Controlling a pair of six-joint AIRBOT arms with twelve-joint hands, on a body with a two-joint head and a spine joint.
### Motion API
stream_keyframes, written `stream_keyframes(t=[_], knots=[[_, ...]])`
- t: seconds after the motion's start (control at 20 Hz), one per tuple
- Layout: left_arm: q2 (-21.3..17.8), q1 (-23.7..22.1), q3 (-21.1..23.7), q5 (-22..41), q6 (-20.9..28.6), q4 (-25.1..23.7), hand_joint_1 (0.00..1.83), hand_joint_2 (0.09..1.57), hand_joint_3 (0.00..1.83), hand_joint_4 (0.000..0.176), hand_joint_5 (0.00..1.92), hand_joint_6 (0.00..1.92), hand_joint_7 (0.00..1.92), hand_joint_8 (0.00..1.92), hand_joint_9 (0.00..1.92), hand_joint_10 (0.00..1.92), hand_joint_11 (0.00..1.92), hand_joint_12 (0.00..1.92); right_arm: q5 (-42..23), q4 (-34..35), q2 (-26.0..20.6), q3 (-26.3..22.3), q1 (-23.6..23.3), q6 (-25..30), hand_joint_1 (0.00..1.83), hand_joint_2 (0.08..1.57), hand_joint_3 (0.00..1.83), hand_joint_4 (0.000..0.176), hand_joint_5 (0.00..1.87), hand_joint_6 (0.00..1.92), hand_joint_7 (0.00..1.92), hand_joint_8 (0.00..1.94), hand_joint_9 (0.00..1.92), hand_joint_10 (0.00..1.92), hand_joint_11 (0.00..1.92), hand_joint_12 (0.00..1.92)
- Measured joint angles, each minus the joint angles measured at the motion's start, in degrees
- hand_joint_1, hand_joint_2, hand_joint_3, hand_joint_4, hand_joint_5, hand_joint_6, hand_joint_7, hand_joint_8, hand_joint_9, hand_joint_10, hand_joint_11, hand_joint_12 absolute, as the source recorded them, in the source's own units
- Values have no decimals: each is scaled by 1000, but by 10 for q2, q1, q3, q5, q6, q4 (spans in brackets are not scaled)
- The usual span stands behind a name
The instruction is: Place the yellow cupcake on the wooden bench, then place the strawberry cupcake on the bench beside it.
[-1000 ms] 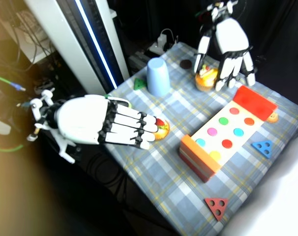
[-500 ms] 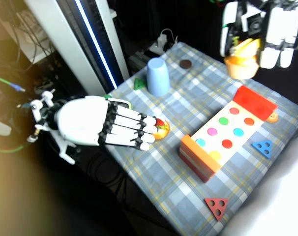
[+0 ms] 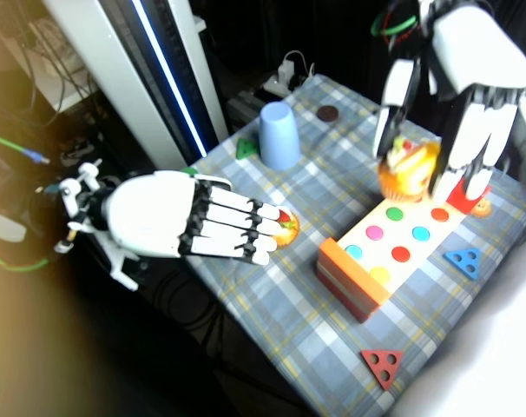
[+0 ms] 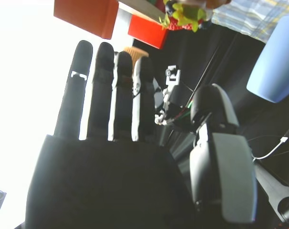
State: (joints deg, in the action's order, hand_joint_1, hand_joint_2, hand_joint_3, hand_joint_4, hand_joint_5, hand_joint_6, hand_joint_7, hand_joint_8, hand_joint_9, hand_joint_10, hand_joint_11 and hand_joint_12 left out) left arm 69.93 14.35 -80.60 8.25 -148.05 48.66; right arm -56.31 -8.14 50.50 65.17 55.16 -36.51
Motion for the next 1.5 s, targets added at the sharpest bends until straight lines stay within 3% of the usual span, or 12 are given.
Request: stream_keyframes(t=[0.1, 0.3, 0.4, 0.75, 0.8, 0.85, 0.9, 1.05, 1.1, 1.2, 1.3, 1.5], knots=[[14, 2, -22, -1, -2, 15, 826, 1150, 3, 64, 810, 0, 833, 0, 567, 0, 7, 354, 0, 1, 4, 1, 0, 2, 411, 1255, 0, 0, 555, 2, 496, 0, 484, 1, 198, 777], [31, 9, -36, -10, -2, 20, 790, 1048, 0, 42, 695, 0, 592, 0, 389, 0, 2, 223, 0, -5, 7, 1, 0, 6, 433, 1245, 0, 0, 559, 1, 505, 2, 508, 7, 244, 784], [34, 17, -36, -18, -2, 25, 780, 1019, 4, 64, 687, 0, 627, 1, 426, 0, 10, 250, -3, -2, 7, 2, 0, 7, 443, 1248, 0, 0, 539, 0, 498, 0, 496, 0, 218, 776], [21, 37, -37, -24, -2, 46, 901, 967, 0, 54, 709, 8, 650, 0, 478, 3, 47, 233, -4, -3, 7, 2, 0, 16, 495, 1267, 2, 23, 504, 0, 483, 0, 477, 0, 198, 772], [20, 37, -37, -22, -2, 48, 834, 992, 6, 113, 463, 0, 388, 0, 315, 0, 1, 178, -4, -3, 7, 2, 0, 17, 448, 1265, 1, 36, 492, 1, 484, 1, 493, 5, 213, 767], [20, 37, -36, -23, -2, 48, 834, 992, 6, 113, 463, 0, 388, 0, 315, 0, 1, 178, -4, -3, 7, 2, 0, 17, 448, 1265, 1, 36, 492, 1, 484, 1, 493, 5, 213, 767], [17, 37, -32, -22, -2, 50, 893, 961, 0, 159, 300, 0, 245, 0, 191, 0, 0, 82, -4, -3, 7, 2, 0, 17, 457, 1254, 1, 41, 491, 0, 482, 0, 495, 2, 235, 732], [2, 37, -7, -1, -2, 45, 897, 874, 0, 176, 17, 0, 6, 0, 4, 0, 0, 0, -4, -1, 15, 7, 0, 17, 516, 1210, 0, 30, 491, 0, 451, 0, 470, 1, 204, 766], [-7, 37, 7, 13, 16, 23, 878, 868, 0, 176, 3, 0, 0, 0, 0, 0, 0, 0, -4, -3, 19, 10, 0, 18, 560, 1189, 0, 23, 492, 0, 444, 0, 460, 0, 180, 804], [-27, 37, 37, 35, 92, -46, 812, 852, 0, 176, 0, 0, 0, 0, 0, 0, 0, 0, -1, -5, 28, 14, -3, 19, 597, 1119, 0, 81, 457, 1, 401, 2, 406, 1, 81, 932], [-54, 41, 75, 72, 199, -134, 753, 863, 0, 176, 0, 0, 0, 0, 0, 0, 0, 0, 9, -10, 38, 23, -19, 20, 597, 1080, 0, 96, 420, 0, 398, 0, 425, 4, 43, 1107], [-122, 93, 163, 174, 351, -242, 601, 835, 0, 176, 0, 0, 0, 0, 0, 0, 0, 0, 50, -24, 66, 50, -50, 22, 664, 1002, 0, 74, 444, 1, 446, 2, 467, 6, 118, 958]])
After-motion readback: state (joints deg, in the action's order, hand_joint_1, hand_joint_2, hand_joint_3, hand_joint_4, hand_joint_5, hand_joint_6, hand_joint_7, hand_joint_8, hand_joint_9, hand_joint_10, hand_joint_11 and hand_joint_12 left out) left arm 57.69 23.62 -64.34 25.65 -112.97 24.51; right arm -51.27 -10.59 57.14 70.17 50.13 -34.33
